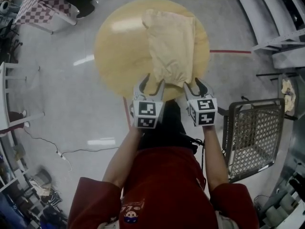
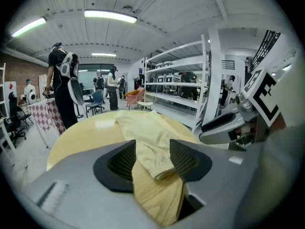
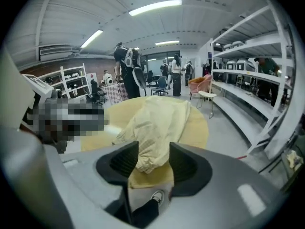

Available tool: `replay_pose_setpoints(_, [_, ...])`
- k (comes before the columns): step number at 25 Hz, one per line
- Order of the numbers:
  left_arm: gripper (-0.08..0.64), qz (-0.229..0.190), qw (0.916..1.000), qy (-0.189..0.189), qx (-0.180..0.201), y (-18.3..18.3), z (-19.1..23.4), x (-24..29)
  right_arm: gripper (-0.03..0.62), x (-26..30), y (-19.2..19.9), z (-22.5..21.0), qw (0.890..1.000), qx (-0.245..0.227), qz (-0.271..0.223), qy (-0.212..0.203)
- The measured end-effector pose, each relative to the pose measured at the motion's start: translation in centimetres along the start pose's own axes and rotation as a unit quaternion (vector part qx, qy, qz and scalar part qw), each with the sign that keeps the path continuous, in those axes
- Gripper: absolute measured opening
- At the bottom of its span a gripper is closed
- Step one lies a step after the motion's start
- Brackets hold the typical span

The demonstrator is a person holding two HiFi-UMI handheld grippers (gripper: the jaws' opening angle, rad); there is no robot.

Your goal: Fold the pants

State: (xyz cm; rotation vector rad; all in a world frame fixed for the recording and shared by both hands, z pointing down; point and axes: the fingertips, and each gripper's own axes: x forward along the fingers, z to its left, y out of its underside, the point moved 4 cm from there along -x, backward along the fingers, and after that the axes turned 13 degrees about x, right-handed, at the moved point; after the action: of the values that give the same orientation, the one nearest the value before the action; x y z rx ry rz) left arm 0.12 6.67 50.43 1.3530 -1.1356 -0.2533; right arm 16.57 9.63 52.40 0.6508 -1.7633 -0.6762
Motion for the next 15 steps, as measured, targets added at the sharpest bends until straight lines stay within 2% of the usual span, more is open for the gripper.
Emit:
replay_pose_setpoints(4, [0.252, 0.046, 0.9983, 0.024, -0.027, 2.1, -0.5, 1.8, 0.196, 1.8, 1.1, -0.6, 0.999, 0.025, 0.040, -0.013])
replay_pose_setpoints(6, [0.256, 0.064, 0.9970, 0.034, -0.029, 2.8, -0.7, 2.8, 0.196, 2.5, 1.5, -1.0, 0.998, 0.033, 0.056, -0.018])
replay_pose_setpoints(10, [0.256, 0.091, 0.9942, 0.052, -0.024, 3.9, -1.2, 3.8, 0.196, 3.8, 2.4, -1.3, 0.995, 0.040, 0.085, -0.023])
replay_pose_setpoints(15, [0.258, 0.123, 0.9883, 0.074, -0.051, 5.2, -1.9, 4.9, 0.196, 4.8, 3.2, -1.6, 0.992, 0.056, 0.110, -0.028])
